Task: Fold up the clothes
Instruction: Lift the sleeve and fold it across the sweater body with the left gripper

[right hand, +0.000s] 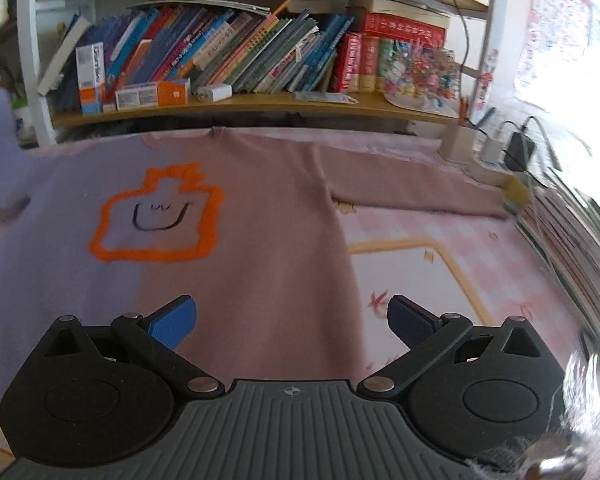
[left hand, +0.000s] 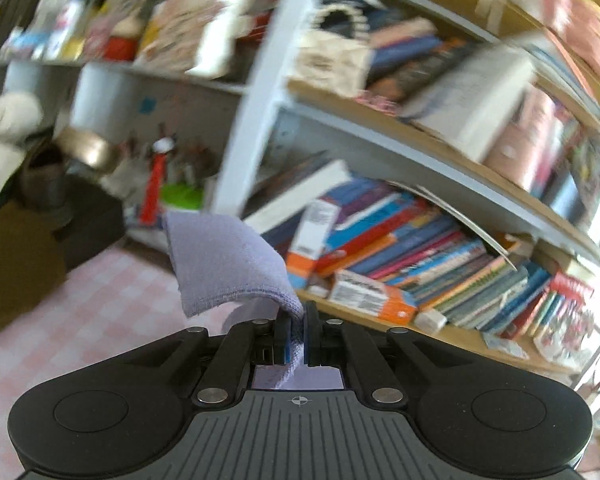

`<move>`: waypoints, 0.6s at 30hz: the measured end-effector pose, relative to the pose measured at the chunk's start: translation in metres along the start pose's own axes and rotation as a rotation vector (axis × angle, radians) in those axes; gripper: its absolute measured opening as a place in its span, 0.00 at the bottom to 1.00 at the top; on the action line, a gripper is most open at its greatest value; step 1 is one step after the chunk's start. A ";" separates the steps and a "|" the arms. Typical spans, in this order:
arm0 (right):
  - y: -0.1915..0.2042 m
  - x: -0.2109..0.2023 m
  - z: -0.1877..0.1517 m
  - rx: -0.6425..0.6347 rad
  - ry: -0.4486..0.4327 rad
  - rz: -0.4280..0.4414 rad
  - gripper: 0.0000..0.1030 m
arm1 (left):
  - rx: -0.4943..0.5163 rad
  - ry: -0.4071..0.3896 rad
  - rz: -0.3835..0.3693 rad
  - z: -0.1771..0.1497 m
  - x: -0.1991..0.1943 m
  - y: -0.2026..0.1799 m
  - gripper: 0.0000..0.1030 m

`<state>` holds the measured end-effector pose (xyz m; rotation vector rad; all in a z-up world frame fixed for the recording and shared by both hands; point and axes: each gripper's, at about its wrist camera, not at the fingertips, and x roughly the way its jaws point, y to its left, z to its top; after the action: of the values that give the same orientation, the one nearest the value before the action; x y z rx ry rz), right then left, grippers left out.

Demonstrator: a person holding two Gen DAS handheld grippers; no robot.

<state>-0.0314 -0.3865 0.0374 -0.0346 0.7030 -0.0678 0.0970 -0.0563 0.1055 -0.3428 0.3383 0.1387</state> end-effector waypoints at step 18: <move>-0.108 0.034 0.011 0.035 0.050 0.150 1.00 | 0.298 0.122 -0.009 -0.072 0.043 -0.169 0.03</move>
<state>-0.0034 -0.4967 0.0299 0.0538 0.7524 0.0630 0.1471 -0.2363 0.0783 -0.0581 0.4713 0.0575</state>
